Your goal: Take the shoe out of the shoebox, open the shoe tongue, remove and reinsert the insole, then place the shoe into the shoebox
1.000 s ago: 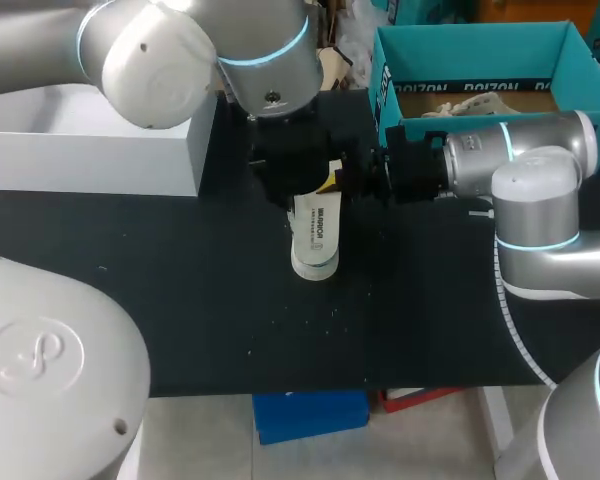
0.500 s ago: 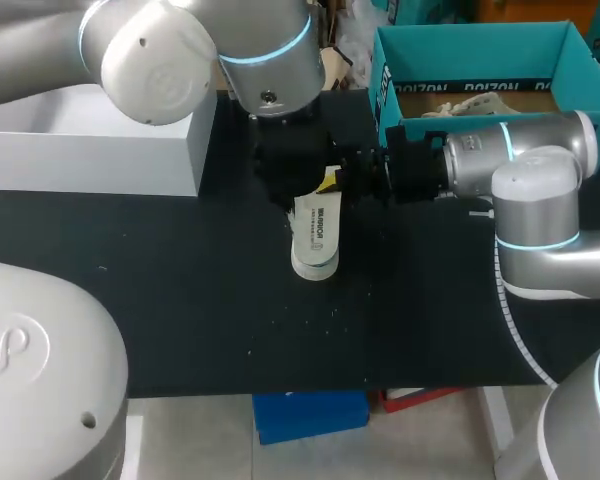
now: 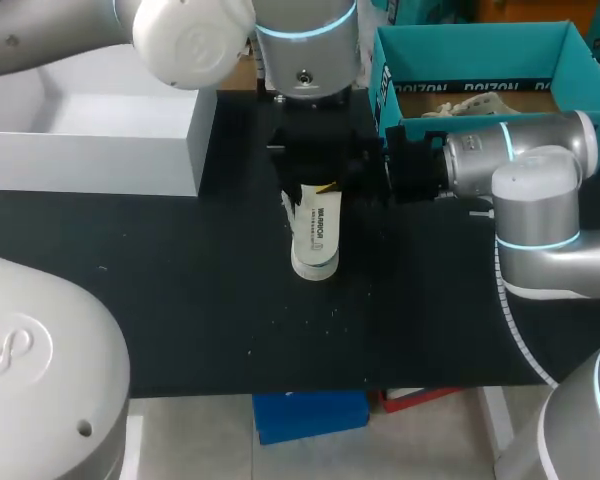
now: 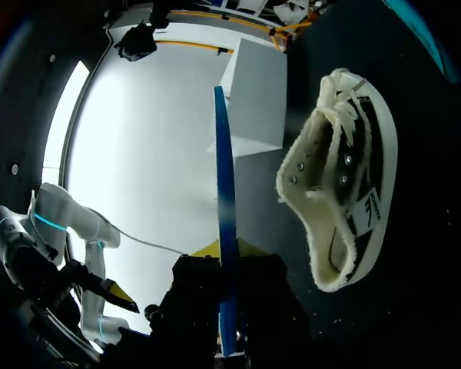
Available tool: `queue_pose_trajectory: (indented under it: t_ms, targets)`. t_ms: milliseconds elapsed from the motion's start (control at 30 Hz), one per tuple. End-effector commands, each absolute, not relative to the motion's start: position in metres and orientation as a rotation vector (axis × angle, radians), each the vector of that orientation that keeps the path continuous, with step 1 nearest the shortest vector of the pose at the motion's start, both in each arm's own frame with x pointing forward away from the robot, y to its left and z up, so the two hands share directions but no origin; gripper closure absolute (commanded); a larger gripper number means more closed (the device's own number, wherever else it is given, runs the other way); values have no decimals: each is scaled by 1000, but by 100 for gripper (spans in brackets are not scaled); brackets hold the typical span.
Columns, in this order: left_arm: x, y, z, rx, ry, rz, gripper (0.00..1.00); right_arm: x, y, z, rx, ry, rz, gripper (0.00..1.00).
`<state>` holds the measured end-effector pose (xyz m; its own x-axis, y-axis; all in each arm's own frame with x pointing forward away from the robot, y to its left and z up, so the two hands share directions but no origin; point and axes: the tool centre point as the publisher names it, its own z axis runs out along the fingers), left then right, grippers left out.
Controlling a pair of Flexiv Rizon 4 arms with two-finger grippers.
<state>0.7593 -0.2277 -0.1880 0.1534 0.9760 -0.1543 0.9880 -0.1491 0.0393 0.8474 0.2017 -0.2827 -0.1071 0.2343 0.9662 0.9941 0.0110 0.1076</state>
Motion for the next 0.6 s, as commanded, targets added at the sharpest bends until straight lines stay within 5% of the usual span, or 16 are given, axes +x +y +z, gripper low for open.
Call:
queue_pose_trajectory:
  t_ms: [33, 600]
  targets:
    - [752, -225, -185, 2273, 1963, -113, 0, 847, 203, -283, -1333, -1463, -1172, 100]
    - [806, -226, -159, 2315, 1864, -75, 0, 847, 203, -283, -1333, -1463, -1172, 100]
